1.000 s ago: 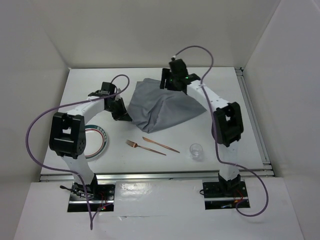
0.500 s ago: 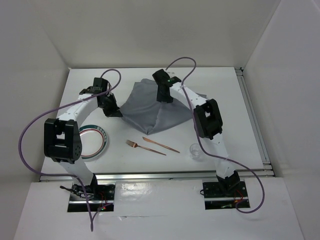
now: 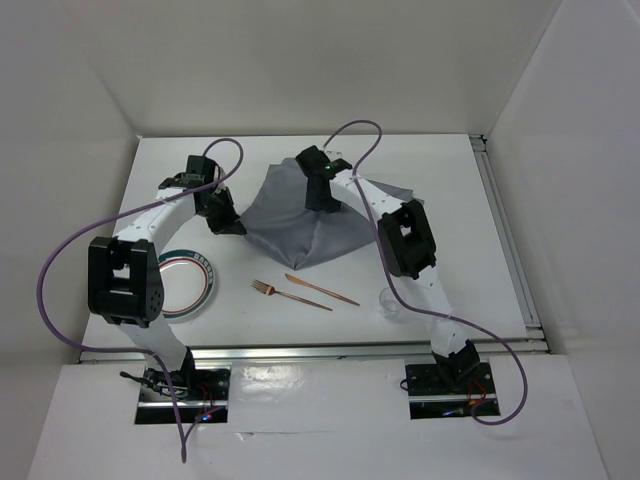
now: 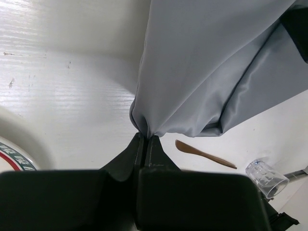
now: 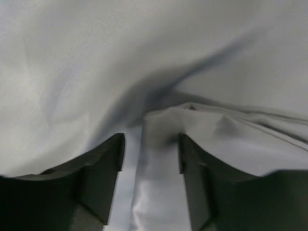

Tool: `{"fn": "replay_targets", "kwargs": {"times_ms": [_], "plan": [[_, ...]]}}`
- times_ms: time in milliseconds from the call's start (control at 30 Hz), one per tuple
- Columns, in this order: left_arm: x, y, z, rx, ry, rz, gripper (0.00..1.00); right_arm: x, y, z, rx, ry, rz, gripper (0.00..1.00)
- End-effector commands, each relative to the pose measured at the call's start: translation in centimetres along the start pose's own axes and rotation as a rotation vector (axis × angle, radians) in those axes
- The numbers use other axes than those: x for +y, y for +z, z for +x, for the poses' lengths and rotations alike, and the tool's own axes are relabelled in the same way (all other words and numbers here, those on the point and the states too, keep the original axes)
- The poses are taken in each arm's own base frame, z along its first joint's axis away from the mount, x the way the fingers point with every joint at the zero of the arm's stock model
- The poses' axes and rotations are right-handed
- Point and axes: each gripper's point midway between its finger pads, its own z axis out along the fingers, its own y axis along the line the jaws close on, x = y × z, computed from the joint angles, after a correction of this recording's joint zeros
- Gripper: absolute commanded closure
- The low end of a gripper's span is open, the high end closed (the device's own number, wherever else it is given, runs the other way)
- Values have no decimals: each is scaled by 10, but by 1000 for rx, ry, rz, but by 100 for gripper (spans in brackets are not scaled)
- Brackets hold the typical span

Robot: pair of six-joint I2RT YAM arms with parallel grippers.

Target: Set the dinner table for one person

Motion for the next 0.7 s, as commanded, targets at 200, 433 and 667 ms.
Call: {"fn": "replay_targets", "kwargs": {"times_ms": [200,433,667], "plan": [[-5,-9,-3,-16,12,25,100,-2,3,-5,-28,-3,48,74],[-8,-13,-11,-40,18,28,100,-11,-36,-44,-116,33,36,100],[-15,-20,-28,-68,16,37,100,-35,-65,-81,-179,98,15,100]]}}
